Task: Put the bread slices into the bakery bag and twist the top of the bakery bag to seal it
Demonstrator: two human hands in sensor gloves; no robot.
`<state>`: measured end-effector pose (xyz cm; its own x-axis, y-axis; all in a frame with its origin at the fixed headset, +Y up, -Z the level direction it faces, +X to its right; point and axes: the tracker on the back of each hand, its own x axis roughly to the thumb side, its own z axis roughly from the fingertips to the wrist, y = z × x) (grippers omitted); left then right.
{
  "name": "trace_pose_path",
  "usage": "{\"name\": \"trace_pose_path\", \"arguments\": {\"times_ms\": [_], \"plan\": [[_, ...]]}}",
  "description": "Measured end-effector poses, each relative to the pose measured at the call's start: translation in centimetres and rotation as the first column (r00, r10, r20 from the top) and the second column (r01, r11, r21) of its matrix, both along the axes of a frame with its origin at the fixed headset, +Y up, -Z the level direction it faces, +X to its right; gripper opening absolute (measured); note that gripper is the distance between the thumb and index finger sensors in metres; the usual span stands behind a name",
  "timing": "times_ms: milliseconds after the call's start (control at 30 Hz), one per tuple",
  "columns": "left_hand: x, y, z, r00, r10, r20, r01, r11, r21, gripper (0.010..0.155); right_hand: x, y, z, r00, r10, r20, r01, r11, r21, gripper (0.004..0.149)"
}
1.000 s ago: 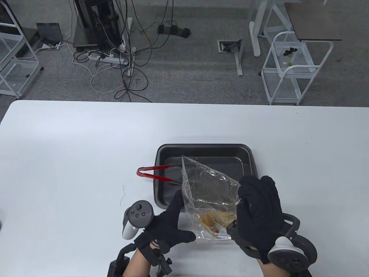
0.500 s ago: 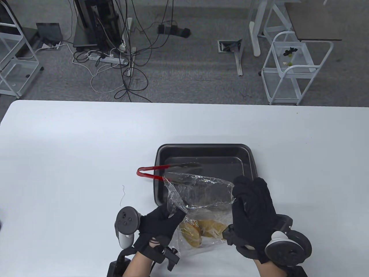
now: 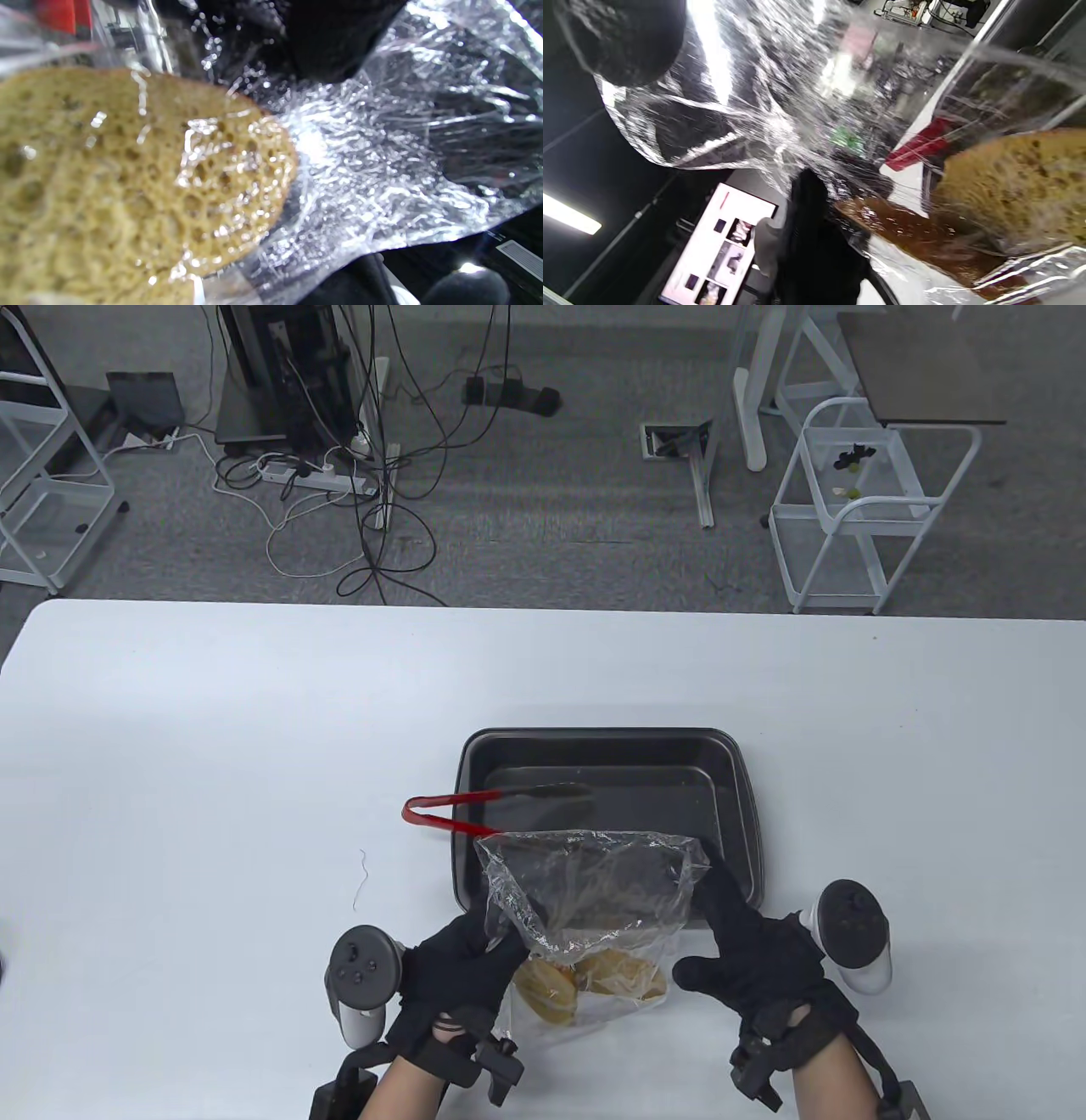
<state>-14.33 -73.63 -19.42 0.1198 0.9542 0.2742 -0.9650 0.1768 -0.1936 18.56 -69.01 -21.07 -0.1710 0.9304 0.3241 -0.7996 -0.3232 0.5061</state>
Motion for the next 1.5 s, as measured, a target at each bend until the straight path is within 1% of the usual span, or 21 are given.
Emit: {"name": "trace_pose_path", "arguments": {"times_ms": [133, 200, 267, 333, 367, 533, 633, 700, 733, 833, 867, 900, 933, 967, 1000, 1033, 1133, 1200, 1267, 1333, 1500], "plan": [[0.2, 0.0, 0.0, 1.0, -0.004, 0.013, 0.004, 1.0, 0.005, 0.039, -1.0, -0.4, -0.1, 0.995, 0.082, 0.047, -0.085, 0.995, 0.054, 0.112], [0.3, 0.0, 0.0, 1.0, -0.001, 0.022, 0.001, 1.0, 0.003, 0.039, -1.1, -0.7, -0.2, 0.994, 0.08, 0.076, -0.085, 0.994, 0.065, 0.104], [0.3, 0.0, 0.0, 1.0, -0.01, 0.025, 0.01, 1.0, -0.004, 0.039, -0.9, -0.9, -0.2, 0.987, 0.046, 0.152, -0.058, 0.995, 0.079, 0.079], [0.3, -0.1, 0.0, 1.0, -0.012, 0.022, 0.013, 1.0, -0.004, 0.039, -0.6, -1.1, -0.3, 0.985, 0.011, 0.171, -0.028, 0.995, 0.095, 0.052], [0.2, -0.1, 0.0, 1.0, -0.016, 0.019, 0.016, 1.0, -0.003, 0.039, -0.4, -1.3, -0.4, 0.986, -0.003, 0.169, -0.012, 0.996, 0.087, 0.048], [0.2, 0.2, 0.0, 0.999, -0.035, 0.018, 0.034, 0.999, 0.01, 0.039, 0.5, -1.6, -0.3, 0.984, -0.016, 0.177, 0.002, 0.997, 0.08, 0.046], [0.3, 0.2, 0.1, 0.999, -0.041, 0.008, 0.041, 0.999, 0.004, 0.039, 1.1, -1.6, 0.0, 0.981, -0.013, 0.194, 0.003, 0.999, 0.052, 0.052], [0.2, 0.2, 0.0, 0.999, -0.036, 0.003, 0.036, 0.999, 0.002, 0.039, 2.0, -1.4, 0.2, 0.971, -0.042, 0.235, 0.025, 0.997, 0.071, 0.053], [0.1, 0.1, 0.0, 1.0, -0.03, 0.005, 0.03, 1.0, -0.002, 0.039, 2.4, -1.4, 0.3, 0.966, -0.053, 0.255, 0.035, 0.997, 0.076, 0.05], [0.8, 0.3, -0.2, 0.995, -0.013, 0.098, 0.012, 1.0, 0.003, 0.041, 2.8, -1.4, 0.7, 0.951, -0.07, 0.301, 0.038, 0.993, 0.112, 0.044], [1.2, 0.4, -0.3, 0.986, -0.005, 0.166, 0.005, 1.0, 0.001, 0.05, 2.7, -1.3, 0.8, 0.951, -0.078, 0.3, 0.044, 0.992, 0.117, 0.043], [1.5, 0.6, -0.3, 0.977, -0.003, 0.215, 0.004, 1.0, -0.004, 0.068, 2.6, -1.3, 0.9, 0.953, -0.079, 0.291, 0.045, 0.992, 0.118, 0.042], [2.1, 1.0, -0.5, 0.958, -0.017, 0.287, 0.023, 1.0, -0.017, 0.094, 2.3, -1.3, 1.0, 0.956, -0.076, 0.284, 0.042, 0.991, 0.124, 0.042], [2.4, 1.3, -0.7, 0.946, -0.039, 0.321, 0.049, 0.998, -0.025, 0.117, 2.2, -1.3, 1.1, 0.954, -0.078, 0.29, 0.041, 0.991, 0.13, 0.042], [2.7, 1.6, -1.1, 0.923, -0.073, 0.377, 0.088, 0.996, -0.023, 0.128, 2.0, -1.3, 1.2, 0.95, -0.089, 0.3, 0.046, 0.988, 0.146, 0.042], [2.8, 1.9, -1.3, 0.908, -0.096, 0.408, 0.115, 0.993, -0.024, 0.134, 2.0, -1.3, 1.2, 0.95, -0.09, 0.299, 0.048, 0.988, 0.145, 0.042], [2.5, 2.4, -2.4, 0.87, -0.19, 0.456, 0.238, 0.97, -0.05, 0.14, 2.0, -1.4, 1.3, 0.95, -0.109, 0.294, 0.068, 0.987, 0.147, 0.041], [2.5, 2.5, -2.8, 0.862, -0.207, 0.463, 0.27, 0.96, -0.076, 0.14, 2.0, -1.5, 1.3, 0.953, -0.113, 0.282, 0.073, 0.986, 0.147, 0.041], [3.3, 2.4, -2.7, 0.848, -0.215, 0.484, 0.281, 0.957, -0.067, 0.138, 1.7, -1.7, 1.3, 0.95, -0.118, 0.288, 0.079, 0.986, 0.145, 0.041], [4.3, 2.2, -2.3, 0.857, -0.251, 0.45, 0.301, 0.953, -0.042, 0.136, 1.2, -2.0, 1.4, 0.945, -0.133, 0.299, 0.093, 0.985, 0.142, 0.042], [7.1, 1.9, -0.7, 0.873, -0.393, 0.29, 0.389, 0.918, 0.072, 0.134, -0.6, -2.4, 2.0, 0.919, -0.162, 0.359, 0.125, 0.985, 0.123, 0.042]]}}
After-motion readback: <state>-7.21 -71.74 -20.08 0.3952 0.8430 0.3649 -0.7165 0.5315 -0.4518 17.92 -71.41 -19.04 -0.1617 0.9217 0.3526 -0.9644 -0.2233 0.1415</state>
